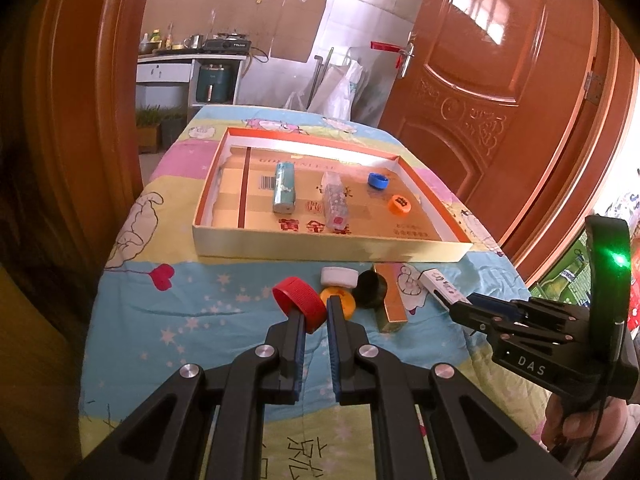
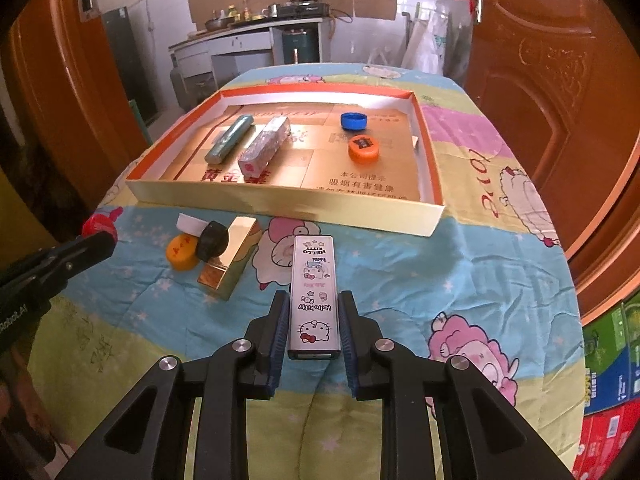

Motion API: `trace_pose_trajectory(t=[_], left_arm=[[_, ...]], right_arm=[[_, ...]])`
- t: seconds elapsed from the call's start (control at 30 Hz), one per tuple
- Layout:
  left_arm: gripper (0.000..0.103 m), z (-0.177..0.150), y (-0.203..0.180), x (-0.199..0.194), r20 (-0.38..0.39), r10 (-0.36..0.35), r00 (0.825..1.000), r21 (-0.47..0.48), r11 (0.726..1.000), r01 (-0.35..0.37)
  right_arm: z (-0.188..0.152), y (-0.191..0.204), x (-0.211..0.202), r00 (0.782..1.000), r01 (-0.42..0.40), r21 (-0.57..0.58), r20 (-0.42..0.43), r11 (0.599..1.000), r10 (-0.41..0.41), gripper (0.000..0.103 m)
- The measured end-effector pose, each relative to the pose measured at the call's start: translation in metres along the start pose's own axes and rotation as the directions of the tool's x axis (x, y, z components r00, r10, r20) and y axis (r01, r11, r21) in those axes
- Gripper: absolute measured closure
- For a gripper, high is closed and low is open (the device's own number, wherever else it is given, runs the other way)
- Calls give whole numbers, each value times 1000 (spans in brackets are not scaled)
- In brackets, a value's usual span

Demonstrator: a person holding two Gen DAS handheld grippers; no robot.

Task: Organize rigid objects
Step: 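Carry the red cap with the left tool while the right tool carries the box into the lid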

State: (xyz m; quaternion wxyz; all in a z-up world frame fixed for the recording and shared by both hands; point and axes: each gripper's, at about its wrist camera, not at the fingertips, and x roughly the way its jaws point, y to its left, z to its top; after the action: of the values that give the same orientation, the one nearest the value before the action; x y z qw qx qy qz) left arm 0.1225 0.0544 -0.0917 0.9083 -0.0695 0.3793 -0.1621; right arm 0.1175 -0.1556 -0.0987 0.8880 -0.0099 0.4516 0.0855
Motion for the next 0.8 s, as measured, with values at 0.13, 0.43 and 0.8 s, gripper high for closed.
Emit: trace_pose_trajectory(t=[0.13, 0.43, 0.8], left_arm=[[92, 7, -2, -5, 16, 4, 1000, 5, 1000, -4], [92, 29, -10, -9, 49, 4, 999, 22, 1000, -5], [92, 50, -19, -5, 65, 5, 998, 44, 999, -8]], right_arm=[[4, 0, -8, 1000, -5, -1, 21, 1000, 5, 78], [19, -4, -25, 997, -21, 1, 73, 1000, 21, 78], [41, -1, -34, 992, -41, -23, 121, 999, 44, 78]])
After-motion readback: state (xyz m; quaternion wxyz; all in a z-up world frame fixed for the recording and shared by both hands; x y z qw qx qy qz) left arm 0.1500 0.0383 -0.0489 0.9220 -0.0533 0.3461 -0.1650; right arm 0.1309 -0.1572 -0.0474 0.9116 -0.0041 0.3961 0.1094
